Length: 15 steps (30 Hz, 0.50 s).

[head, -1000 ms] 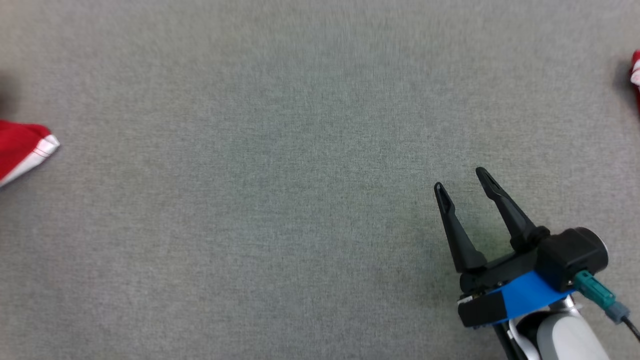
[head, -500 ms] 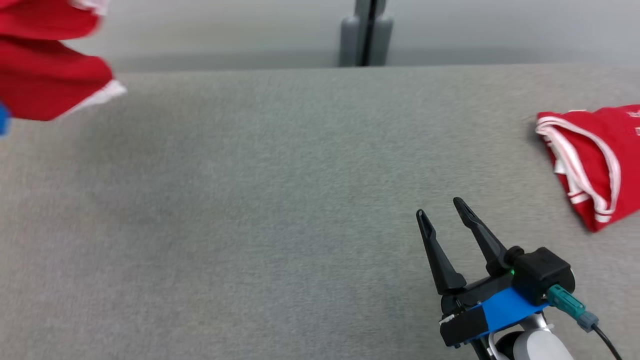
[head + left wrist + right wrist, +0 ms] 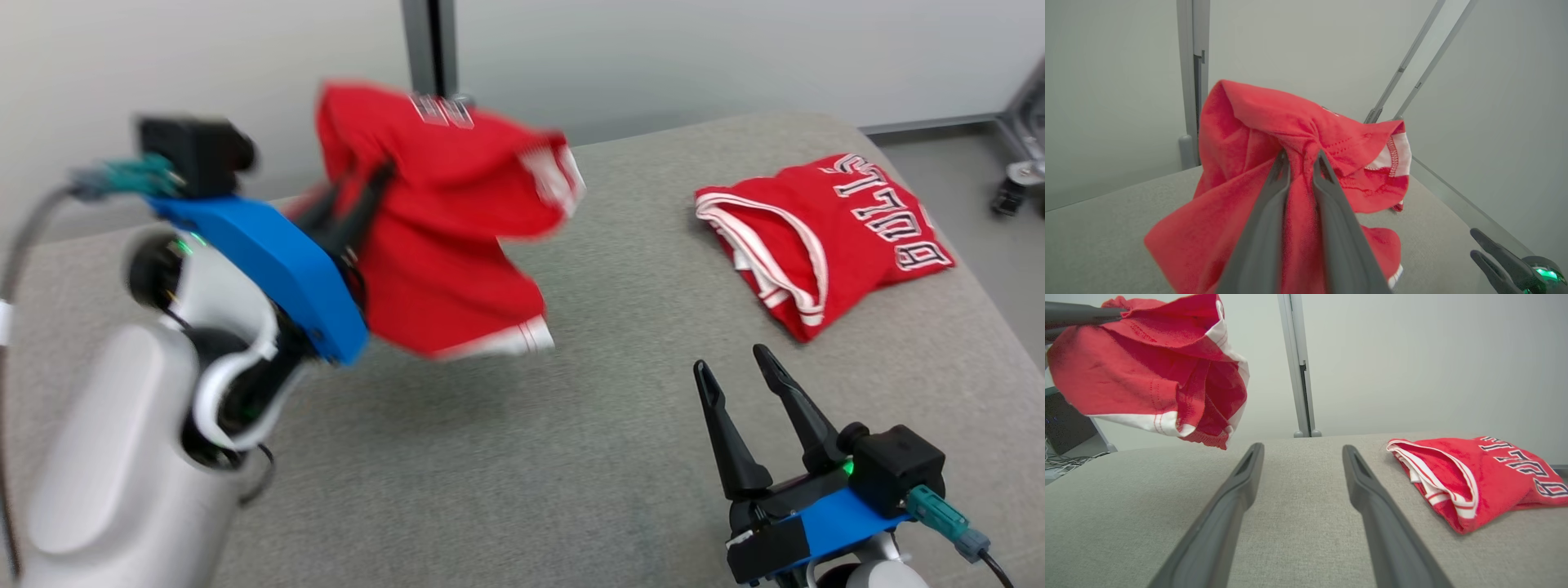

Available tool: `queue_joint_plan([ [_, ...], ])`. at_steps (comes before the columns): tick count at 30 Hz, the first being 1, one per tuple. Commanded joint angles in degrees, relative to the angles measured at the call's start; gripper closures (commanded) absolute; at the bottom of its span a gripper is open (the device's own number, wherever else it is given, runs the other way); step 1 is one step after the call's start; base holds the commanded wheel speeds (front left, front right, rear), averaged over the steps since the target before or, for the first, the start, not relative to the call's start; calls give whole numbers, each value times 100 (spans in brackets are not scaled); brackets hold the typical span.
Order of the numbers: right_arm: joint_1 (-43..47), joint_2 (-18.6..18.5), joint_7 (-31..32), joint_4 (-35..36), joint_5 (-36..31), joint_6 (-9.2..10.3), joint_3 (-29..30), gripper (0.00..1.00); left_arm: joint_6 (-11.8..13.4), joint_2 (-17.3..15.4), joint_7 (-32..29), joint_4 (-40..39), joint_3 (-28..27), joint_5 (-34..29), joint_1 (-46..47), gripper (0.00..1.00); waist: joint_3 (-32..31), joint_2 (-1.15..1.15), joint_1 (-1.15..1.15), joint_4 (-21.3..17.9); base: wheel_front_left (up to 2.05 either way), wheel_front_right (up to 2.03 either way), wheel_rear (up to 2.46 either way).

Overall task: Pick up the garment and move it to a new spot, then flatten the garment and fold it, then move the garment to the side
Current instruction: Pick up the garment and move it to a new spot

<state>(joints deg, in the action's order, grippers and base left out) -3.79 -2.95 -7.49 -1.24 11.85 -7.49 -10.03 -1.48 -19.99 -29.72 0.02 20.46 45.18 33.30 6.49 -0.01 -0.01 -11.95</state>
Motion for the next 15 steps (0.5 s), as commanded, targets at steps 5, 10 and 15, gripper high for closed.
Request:
queue_joint_plan([
  [5, 26, 7, -72, -5, 97, -1, -68, 0, 39, 266, 143, 833, 222, 100, -642, 100, 24, 1, 1, -319, 0, 0, 0],
  [10, 52, 6, -127, -50, 142, -1, -63, 0, 125, 557, 989, 1836, 383, -250, -1018, 0, 59, 1, 1, -363, 0, 0, 0],
  [15, 68, 3, -94, -72, 76, -1, -22, 0, 0, 1005, 1937, 2360, 471, -335, -1266, 0, -6, 1, 1, -193, 0, 0, 0],
])
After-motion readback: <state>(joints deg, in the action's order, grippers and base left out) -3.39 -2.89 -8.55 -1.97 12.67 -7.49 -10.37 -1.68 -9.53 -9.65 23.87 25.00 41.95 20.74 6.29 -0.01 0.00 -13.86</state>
